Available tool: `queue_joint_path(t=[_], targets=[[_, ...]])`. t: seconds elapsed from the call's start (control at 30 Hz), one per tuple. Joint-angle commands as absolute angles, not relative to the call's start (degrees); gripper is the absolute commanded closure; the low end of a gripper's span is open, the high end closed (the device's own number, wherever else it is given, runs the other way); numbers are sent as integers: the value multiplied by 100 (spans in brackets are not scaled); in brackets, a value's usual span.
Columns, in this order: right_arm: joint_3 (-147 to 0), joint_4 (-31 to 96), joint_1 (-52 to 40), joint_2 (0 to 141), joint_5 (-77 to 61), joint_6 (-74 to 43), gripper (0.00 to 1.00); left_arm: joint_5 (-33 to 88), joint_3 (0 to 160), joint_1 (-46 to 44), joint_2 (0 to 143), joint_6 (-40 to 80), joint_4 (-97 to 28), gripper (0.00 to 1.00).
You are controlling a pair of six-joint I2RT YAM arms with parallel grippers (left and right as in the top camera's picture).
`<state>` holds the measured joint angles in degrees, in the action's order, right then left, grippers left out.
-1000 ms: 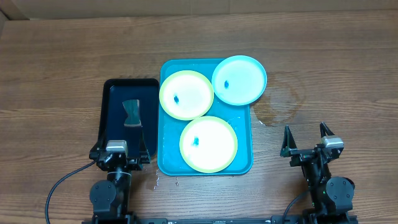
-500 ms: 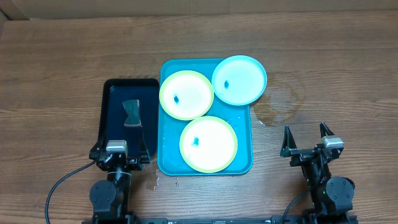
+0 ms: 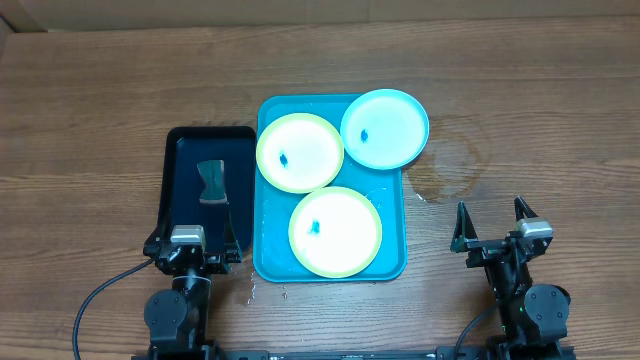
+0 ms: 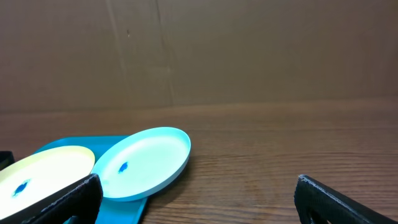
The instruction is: Clean dirty plates on tray and stack at the side
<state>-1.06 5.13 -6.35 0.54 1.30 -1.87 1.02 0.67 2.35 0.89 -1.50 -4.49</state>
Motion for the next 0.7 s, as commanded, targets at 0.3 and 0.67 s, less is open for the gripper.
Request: queue_joint_path(t=[0.3,0.67], targets=[[-47,469,-598,23,141,-165,0,47,25,261,25,-220,-438,0],[-47,467,-598,23,121,-167,0,-377,27,259,30,-593,-364,0]])
